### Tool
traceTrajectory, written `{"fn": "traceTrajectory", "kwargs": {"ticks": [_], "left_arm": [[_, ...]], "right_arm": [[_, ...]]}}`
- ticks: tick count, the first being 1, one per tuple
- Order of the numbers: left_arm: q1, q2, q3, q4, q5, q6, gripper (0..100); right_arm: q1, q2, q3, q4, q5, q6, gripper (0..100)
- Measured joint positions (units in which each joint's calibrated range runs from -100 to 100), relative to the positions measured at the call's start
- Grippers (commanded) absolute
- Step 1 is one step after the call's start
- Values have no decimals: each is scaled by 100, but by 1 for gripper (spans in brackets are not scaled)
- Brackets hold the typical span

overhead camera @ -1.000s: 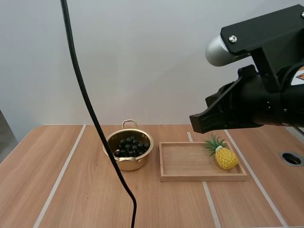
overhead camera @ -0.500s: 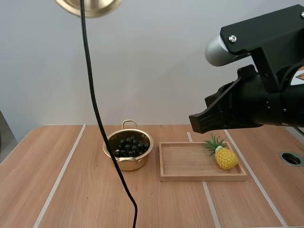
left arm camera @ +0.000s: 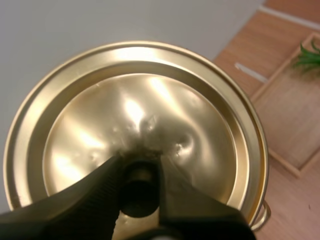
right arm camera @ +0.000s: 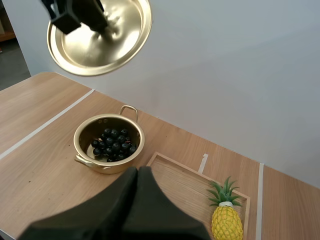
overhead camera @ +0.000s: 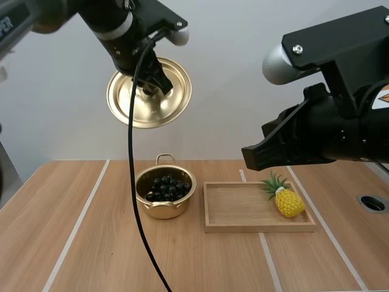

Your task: Open the pot, put the grape inside, and close it

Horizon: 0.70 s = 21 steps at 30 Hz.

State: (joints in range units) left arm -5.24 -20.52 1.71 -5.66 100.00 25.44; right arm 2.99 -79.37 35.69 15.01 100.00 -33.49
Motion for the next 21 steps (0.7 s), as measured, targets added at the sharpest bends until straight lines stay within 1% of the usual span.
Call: {"fn": "traceTrajectory", "kwargs": {"ticks": [7, 21], "left_arm": [[0, 363, 873, 0, 0, 699, 0], [0, 1954, 956, 1, 0, 1078, 0]], "right_arm": [[0, 0, 0, 0, 0, 0, 0], [0, 0, 0, 0, 0, 0, 0]]}}
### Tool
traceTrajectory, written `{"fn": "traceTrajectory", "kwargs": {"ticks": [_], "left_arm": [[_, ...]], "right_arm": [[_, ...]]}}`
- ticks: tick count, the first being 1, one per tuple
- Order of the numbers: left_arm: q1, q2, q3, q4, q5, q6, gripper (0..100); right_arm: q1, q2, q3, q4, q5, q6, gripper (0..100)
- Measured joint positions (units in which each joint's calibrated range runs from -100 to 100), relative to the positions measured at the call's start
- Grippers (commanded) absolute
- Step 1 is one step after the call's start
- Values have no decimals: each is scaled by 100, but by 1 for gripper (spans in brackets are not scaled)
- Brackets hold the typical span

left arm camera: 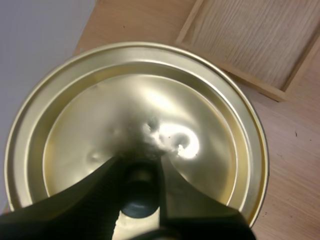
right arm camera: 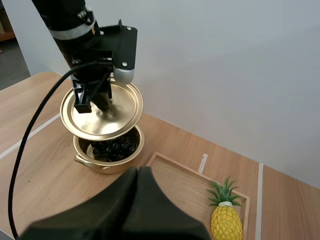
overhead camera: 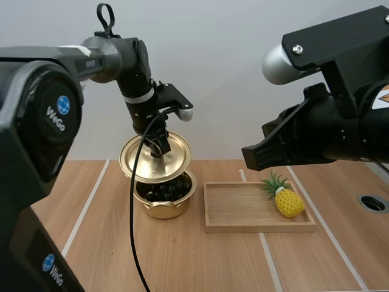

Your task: Open the pot, put the grape inside, and close it

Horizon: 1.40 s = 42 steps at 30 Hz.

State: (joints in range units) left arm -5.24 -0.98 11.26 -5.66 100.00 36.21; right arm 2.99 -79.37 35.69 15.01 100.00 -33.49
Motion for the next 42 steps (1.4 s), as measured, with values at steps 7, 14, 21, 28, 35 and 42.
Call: {"fn": "traceTrajectory", "kwargs": {"ticks": [7, 14, 21, 28, 35, 42], "left_arm": [[0, 693, 3, -185, 0, 357, 0], [0, 1094, 3, -313, 0, 584, 0], [0, 1306, 3, -334, 0, 698, 0], [0, 1464, -20, -361, -19, 698, 0], [0, 1516, -62, -387, -3, 698, 0], [0, 1516, -62, -387, -3, 701, 65]], "right_arm": [[0, 0, 0, -34, 0, 0, 0], [0, 0, 0, -34, 0, 0, 0], [0, 0, 0, -34, 0, 0, 0], [0, 0, 0, -34, 0, 0, 0], [0, 0, 0, -34, 0, 0, 0], [0, 0, 0, -34, 0, 0, 0]]}}
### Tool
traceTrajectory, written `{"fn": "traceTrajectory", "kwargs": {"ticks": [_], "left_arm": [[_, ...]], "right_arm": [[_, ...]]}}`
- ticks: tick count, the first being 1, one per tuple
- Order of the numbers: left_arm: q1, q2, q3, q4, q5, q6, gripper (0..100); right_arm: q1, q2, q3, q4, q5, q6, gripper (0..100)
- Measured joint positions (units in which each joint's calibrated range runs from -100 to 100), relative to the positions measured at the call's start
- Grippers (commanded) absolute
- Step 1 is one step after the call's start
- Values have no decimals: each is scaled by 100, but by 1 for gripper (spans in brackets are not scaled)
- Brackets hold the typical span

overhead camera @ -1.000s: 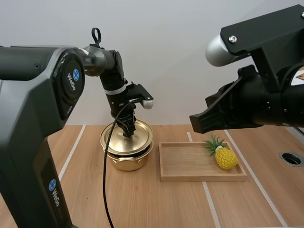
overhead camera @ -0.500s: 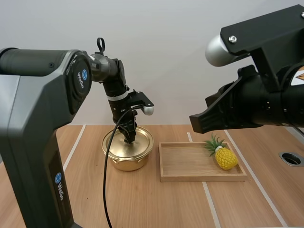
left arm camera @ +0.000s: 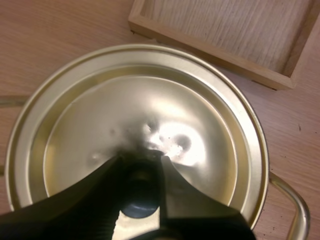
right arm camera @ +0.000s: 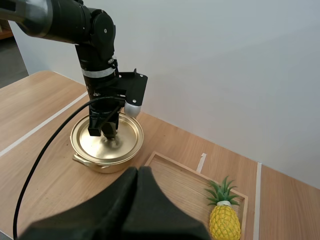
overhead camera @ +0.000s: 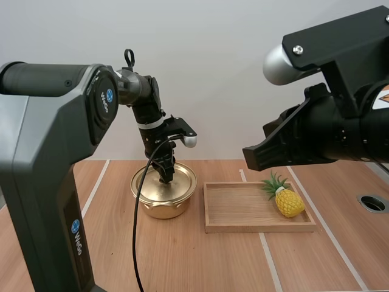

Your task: Open the pot, put the grape inside, and close it

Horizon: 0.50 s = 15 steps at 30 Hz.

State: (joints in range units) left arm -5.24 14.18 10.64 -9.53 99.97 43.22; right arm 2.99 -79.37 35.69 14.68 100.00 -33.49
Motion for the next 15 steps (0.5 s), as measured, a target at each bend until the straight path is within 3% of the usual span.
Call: {"fn": "traceTrajectory", "kwargs": {"ticks": [1, 2, 15], "left_arm": [[0, 0, 0, 0, 0, 0, 87], [0, 0, 0, 0, 0, 0, 100], [0, -216, -381, 158, -19, -627, 100]], "right_arm": [[0, 0, 0, 0, 0, 0, 0], [0, 0, 0, 0, 0, 0, 0], [0, 0, 0, 0, 0, 0, 0]]}}
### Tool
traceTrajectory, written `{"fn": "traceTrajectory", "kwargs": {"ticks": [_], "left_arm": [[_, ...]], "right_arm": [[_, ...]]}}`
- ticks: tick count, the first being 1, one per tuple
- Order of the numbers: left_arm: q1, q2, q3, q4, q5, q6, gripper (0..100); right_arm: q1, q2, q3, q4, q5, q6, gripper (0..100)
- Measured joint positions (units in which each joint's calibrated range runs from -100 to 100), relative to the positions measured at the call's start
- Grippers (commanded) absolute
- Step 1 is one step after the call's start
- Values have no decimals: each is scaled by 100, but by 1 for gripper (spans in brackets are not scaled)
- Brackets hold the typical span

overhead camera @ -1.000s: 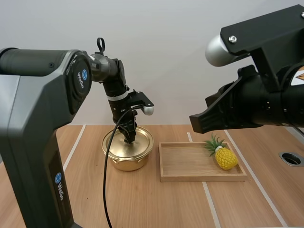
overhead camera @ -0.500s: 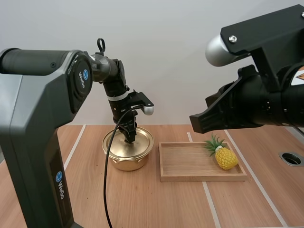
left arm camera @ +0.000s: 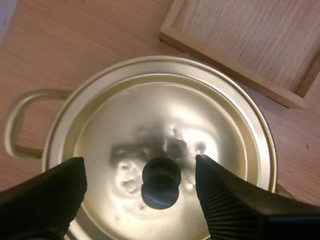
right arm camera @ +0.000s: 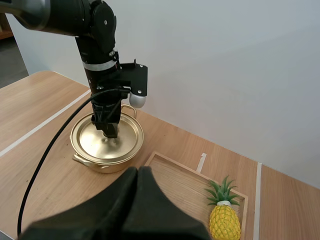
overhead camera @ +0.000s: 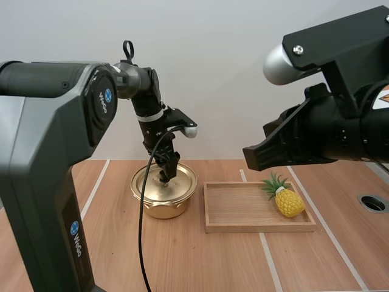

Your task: Open the pot, put the grape inside, and close it

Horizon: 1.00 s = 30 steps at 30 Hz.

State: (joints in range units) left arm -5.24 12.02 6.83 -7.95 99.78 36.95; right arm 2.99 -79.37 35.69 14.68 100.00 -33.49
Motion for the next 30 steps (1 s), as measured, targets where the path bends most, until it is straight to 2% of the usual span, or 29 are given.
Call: {"fn": "traceTrajectory", "kwargs": {"ticks": [5, 15, 30], "left_arm": [[0, -647, -272, 69, 17, -122, 100], [0, -2762, -727, 180, 22, -555, 100], [0, -5288, -1030, 476, 22, -1795, 100]], "right_arm": [[0, 0, 0, 0, 0, 0, 0], [0, 0, 0, 0, 0, 0, 0], [0, 0, 0, 0, 0, 58, 0]]}}
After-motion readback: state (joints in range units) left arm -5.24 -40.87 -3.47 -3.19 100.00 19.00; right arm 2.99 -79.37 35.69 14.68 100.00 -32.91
